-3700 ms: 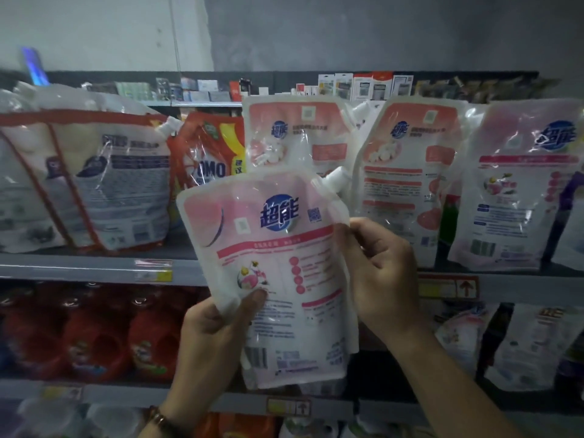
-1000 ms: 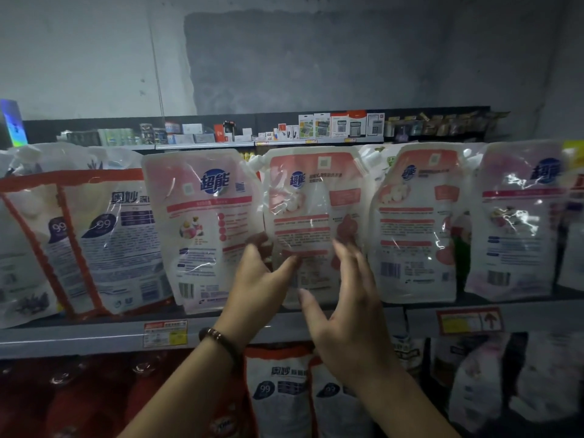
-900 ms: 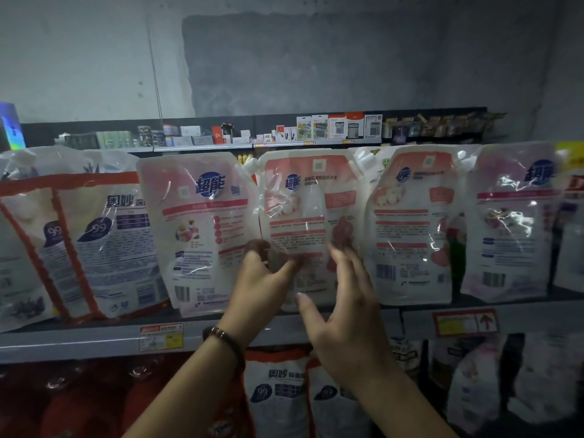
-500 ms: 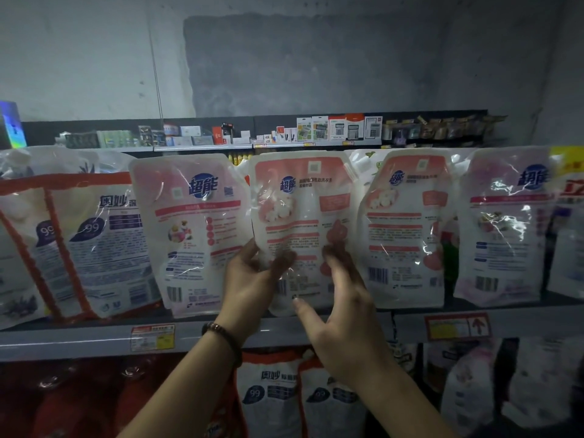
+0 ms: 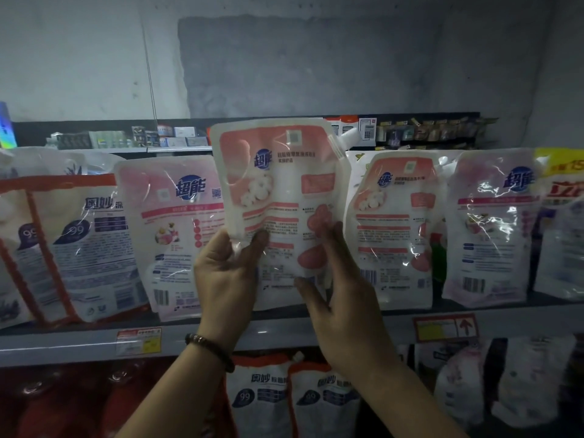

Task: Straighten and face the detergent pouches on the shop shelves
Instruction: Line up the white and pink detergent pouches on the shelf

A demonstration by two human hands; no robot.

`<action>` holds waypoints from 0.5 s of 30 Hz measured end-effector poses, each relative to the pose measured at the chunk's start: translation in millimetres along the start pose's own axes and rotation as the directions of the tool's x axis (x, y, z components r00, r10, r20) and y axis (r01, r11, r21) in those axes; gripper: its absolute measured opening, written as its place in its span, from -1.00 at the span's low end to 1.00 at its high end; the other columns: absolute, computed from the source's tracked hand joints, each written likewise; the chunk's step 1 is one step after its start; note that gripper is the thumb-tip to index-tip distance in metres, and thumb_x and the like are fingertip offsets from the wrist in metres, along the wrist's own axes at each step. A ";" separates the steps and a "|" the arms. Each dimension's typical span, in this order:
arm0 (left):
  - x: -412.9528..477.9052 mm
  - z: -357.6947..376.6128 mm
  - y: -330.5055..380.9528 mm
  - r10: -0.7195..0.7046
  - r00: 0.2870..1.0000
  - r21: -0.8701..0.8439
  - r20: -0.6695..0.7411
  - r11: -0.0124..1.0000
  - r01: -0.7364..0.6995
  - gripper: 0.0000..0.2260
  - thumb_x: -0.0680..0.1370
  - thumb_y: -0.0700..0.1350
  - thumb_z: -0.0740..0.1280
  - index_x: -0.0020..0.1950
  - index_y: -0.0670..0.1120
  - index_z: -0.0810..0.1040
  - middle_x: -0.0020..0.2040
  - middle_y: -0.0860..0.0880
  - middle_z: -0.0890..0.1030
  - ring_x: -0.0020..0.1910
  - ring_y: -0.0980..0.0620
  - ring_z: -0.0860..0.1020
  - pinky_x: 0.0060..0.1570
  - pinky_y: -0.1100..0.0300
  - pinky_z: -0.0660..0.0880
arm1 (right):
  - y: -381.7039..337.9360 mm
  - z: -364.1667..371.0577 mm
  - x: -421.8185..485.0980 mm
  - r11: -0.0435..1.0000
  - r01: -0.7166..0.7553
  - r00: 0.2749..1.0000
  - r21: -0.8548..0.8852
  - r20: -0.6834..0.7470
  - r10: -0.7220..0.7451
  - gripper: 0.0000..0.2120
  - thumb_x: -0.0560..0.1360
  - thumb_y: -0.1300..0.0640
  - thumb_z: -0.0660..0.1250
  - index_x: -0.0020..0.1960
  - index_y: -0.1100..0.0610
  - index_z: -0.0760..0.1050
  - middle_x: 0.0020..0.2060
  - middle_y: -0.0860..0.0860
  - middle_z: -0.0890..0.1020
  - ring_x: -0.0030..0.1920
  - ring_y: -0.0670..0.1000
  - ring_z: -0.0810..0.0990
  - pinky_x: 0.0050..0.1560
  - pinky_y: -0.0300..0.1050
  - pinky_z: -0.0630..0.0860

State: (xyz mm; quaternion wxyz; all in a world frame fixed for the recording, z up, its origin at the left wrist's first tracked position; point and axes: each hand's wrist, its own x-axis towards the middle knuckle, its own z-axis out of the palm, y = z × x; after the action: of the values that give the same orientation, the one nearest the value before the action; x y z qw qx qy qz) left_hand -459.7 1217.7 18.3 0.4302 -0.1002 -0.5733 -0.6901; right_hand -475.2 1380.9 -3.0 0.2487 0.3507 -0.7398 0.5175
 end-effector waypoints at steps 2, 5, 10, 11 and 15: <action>-5.5 2.7 4.5 0.005 1.000 -0.031 -0.015 1.000 -0.005 -0.77 0.60 -0.29 0.43 0.25 -0.15 0.65 0.18 -0.16 0.74 0.21 -0.17 0.71 0.22 -0.11 0.65 | -0.8 -5.8 -0.8 1.000 0.017 0.999 -0.015 -0.035 -0.017 -0.23 0.65 0.04 0.39 0.70 -0.25 0.05 0.70 -0.16 0.06 0.68 -0.20 0.00 0.64 -0.04 0.25; -15.4 6.9 8.9 -0.014 0.999 -0.071 -0.042 0.997 0.011 -0.77 0.57 -0.24 0.46 0.23 -0.13 0.67 0.18 -0.17 0.74 0.23 -0.21 0.69 0.29 -0.29 0.58 | 0.9 -16.9 -4.9 0.995 0.077 0.988 -0.059 -0.129 -0.085 -0.32 0.62 0.07 0.45 0.65 -0.21 0.26 0.64 -0.10 0.28 0.67 -0.14 0.14 0.60 -0.02 0.34; -42.5 18.3 7.8 -0.094 0.995 -0.136 -0.014 0.986 0.091 -0.74 0.53 -0.23 0.45 0.22 -0.14 0.67 0.18 -0.18 0.74 0.22 -0.22 0.70 0.31 -0.34 0.55 | 1.6 -45.3 -16.6 0.999 -0.022 0.969 0.038 -0.245 0.031 -0.24 0.46 -0.14 0.52 0.61 -0.15 0.35 0.40 -0.22 0.56 0.36 -0.19 0.58 0.26 -0.11 0.65; -48.8 20.6 5.4 -0.101 0.995 -0.144 0.001 0.984 0.100 -0.73 0.53 -0.24 0.45 0.23 -0.16 0.67 0.19 -0.19 0.73 0.23 -0.23 0.69 0.31 -0.33 0.55 | 2.5 -51.5 -20.3 0.997 -0.053 0.968 0.059 -0.240 0.066 -0.17 0.42 -0.16 0.55 0.62 -0.18 0.32 0.38 -0.23 0.58 0.32 -0.19 0.61 0.20 -0.14 0.67; -71.0 31.9 -5.4 -0.133 0.990 -0.164 0.050 0.977 0.140 -0.72 0.55 -0.27 0.43 0.26 -0.19 0.66 0.21 -0.19 0.73 0.24 -0.22 0.69 0.29 -0.29 0.58 | 8.3 -77.8 -35.3 0.964 -0.196 0.962 0.181 -0.155 0.225 0.08 0.26 0.02 0.72 0.63 -0.22 0.22 0.21 -0.21 0.69 0.19 -0.21 0.68 0.11 -0.16 0.68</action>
State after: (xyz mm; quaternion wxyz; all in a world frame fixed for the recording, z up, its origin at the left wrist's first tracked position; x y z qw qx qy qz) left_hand -431.5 1279.6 -20.0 0.3606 -0.1097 -0.5274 -0.7615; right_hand -459.0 1465.1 -7.2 0.2261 0.2425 -0.7034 0.6288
